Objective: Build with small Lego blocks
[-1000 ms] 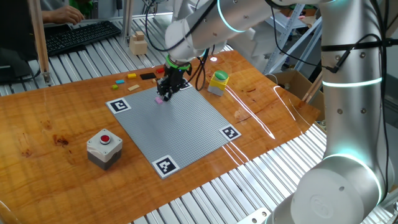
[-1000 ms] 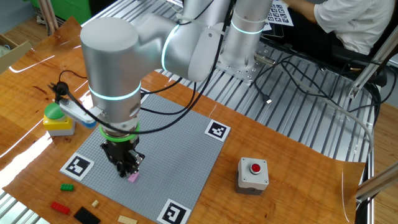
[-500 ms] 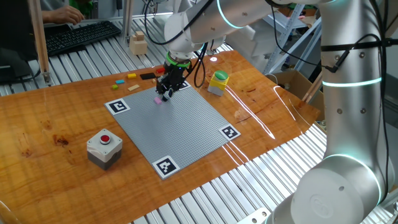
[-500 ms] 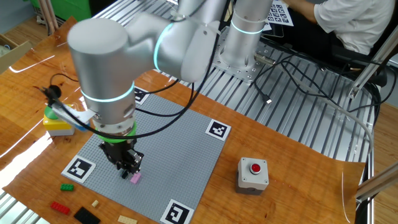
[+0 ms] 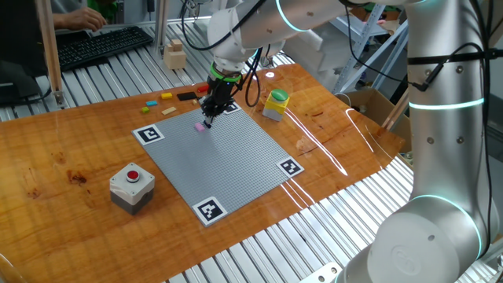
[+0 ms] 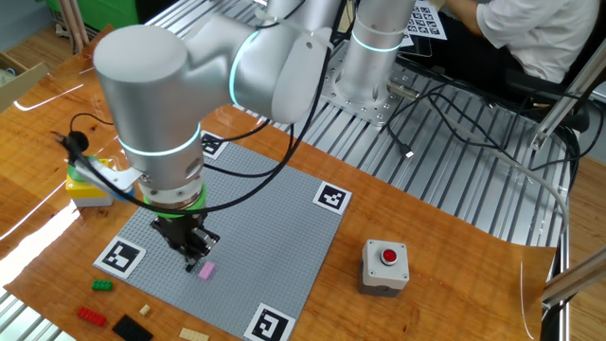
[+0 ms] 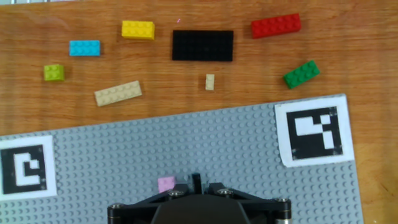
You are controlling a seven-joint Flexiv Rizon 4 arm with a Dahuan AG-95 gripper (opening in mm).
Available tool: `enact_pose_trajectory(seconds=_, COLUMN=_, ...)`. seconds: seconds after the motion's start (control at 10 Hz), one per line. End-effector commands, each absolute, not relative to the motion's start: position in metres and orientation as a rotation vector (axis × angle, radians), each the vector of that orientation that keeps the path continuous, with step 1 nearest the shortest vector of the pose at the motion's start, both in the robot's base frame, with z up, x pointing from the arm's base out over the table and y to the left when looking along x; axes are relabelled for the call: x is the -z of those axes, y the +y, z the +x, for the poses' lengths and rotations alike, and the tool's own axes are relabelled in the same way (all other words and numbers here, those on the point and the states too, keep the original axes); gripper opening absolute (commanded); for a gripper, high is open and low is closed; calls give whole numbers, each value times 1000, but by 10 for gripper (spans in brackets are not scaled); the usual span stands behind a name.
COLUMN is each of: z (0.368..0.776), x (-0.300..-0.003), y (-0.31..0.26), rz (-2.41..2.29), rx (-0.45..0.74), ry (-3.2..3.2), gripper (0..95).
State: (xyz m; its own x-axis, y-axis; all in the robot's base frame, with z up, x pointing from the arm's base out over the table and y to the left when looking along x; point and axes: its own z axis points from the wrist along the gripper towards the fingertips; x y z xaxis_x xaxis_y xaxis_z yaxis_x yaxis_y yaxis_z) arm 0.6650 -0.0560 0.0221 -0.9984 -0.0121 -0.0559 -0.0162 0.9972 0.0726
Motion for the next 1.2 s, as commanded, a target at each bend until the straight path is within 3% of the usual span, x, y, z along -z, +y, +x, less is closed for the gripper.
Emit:
enact_pose_trajectory(seconds=0.1, z=666, x=-21, y=-56, rz=-23, rx=-112, ry=3084, gripper=0)
enact_pose_trajectory(seconds=1.2, z=663, x=-11, y=-50, rz=35, rx=-167, ry=3074, gripper=0)
